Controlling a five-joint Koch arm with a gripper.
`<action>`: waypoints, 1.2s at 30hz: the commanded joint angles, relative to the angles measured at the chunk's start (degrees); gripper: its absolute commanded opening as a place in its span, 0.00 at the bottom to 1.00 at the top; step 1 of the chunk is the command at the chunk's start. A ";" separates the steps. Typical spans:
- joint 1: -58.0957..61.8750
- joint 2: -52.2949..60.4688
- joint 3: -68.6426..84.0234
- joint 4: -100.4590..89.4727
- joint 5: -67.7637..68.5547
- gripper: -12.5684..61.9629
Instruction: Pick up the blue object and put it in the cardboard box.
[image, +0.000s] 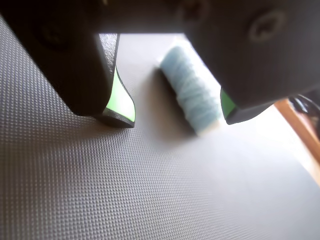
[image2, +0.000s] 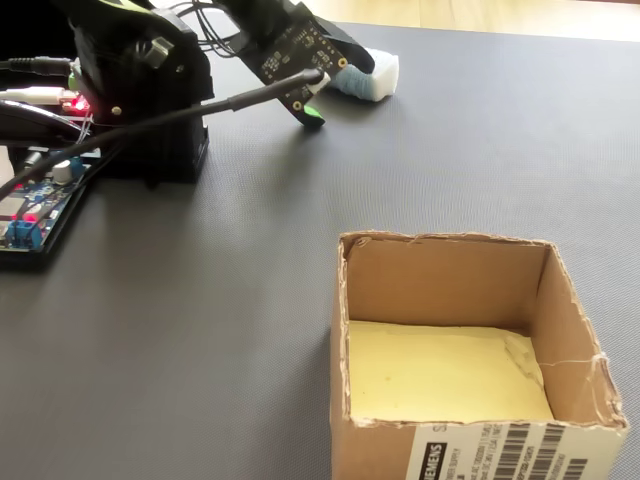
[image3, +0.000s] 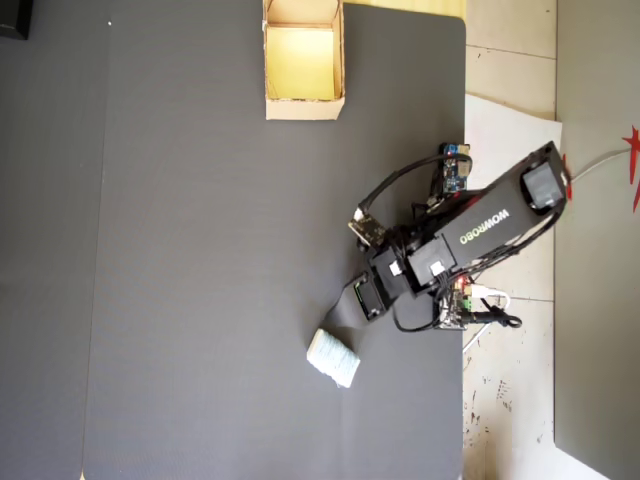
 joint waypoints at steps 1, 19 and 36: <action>-1.05 4.75 -3.43 1.32 4.39 0.62; -9.23 -12.74 -27.07 11.69 6.68 0.62; -10.90 -24.79 -32.43 18.63 11.69 0.62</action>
